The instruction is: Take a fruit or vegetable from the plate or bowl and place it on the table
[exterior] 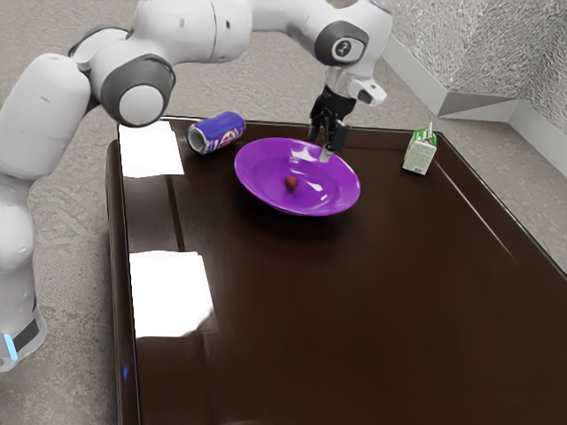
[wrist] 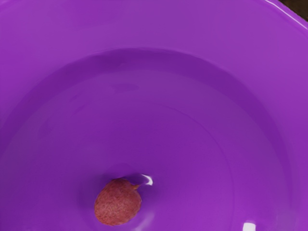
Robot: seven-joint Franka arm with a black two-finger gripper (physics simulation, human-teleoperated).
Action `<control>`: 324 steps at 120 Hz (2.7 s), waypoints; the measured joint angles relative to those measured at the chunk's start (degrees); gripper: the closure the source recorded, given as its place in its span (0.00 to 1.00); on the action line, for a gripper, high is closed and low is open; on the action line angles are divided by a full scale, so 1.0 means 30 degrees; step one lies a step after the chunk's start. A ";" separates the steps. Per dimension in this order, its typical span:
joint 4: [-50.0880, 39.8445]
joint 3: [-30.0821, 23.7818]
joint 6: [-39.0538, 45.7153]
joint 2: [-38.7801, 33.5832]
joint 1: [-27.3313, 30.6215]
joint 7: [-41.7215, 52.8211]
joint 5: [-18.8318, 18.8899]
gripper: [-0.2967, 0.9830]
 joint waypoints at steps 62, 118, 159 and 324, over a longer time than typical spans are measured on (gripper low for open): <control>-0.4889 0.0169 0.1580 -0.2970 -0.0157 0.2389 -0.0122 0.23; -0.7988 0.0230 0.4556 -0.3317 -0.0056 0.3348 0.0971 0.23; -0.9316 0.0249 0.5647 -0.3316 -0.0032 0.3706 0.0987 0.23; -0.9365 0.0605 0.8437 -0.2385 -0.0052 0.4056 0.0915 0.65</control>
